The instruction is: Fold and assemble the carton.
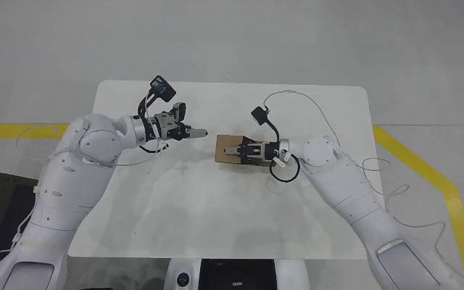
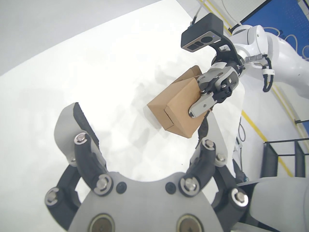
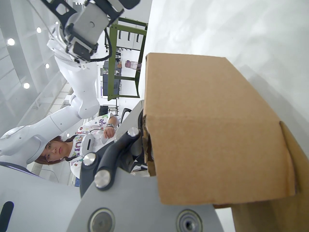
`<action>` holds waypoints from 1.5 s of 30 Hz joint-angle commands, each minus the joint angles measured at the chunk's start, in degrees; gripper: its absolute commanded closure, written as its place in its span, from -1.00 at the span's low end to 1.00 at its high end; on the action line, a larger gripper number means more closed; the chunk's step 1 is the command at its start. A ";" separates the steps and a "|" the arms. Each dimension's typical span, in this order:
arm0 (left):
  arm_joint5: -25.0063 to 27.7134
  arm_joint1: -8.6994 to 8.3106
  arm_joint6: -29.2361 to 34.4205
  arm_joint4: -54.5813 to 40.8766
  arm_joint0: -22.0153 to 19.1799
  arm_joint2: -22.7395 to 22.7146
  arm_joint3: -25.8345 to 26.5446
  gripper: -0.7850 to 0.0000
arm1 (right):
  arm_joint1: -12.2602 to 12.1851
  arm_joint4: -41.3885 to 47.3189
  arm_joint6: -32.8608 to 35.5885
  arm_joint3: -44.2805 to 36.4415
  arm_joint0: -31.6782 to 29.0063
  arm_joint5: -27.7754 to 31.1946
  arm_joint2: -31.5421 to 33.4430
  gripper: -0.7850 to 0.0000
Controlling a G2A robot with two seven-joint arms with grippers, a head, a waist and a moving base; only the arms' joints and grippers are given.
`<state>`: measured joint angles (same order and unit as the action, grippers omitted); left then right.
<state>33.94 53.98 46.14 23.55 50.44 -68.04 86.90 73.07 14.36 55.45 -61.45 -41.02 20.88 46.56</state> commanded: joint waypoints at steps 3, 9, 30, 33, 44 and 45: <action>4.66 -0.44 -2.74 4.27 1.46 -1.12 0.97 -1.00 | 1.30 0.26 -0.26 4.12 2.09 0.20 -1.98 0.29; 11.06 -0.90 -7.30 11.76 2.77 -2.06 1.82 -1.00 | 2.12 1.03 -0.39 7.24 3.27 1.63 -2.26 -1.00; 20.09 1.65 -37.69 42.52 1.80 6.85 -3.23 -1.00 | -6.02 -11.14 1.42 -16.00 -10.64 -1.63 16.42 -1.00; 19.04 2.05 -40.45 45.42 1.89 8.27 -4.12 -1.00 | -7.17 -14.20 1.26 -21.41 -13.25 -2.69 19.95 0.14; 15.85 3.24 -45.41 49.68 1.15 11.36 -7.47 -1.00 | -9.34 -21.65 3.07 -34.13 -19.02 -6.00 26.07 1.00; 15.63 3.35 -45.71 50.01 1.03 11.62 -7.65 -1.00 | -9.34 -21.65 3.07 -34.13 -19.02 -6.00 26.07 1.00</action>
<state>49.82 57.21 0.78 73.17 51.61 -56.74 79.47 63.72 -7.57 58.55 -95.77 -60.09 14.82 72.68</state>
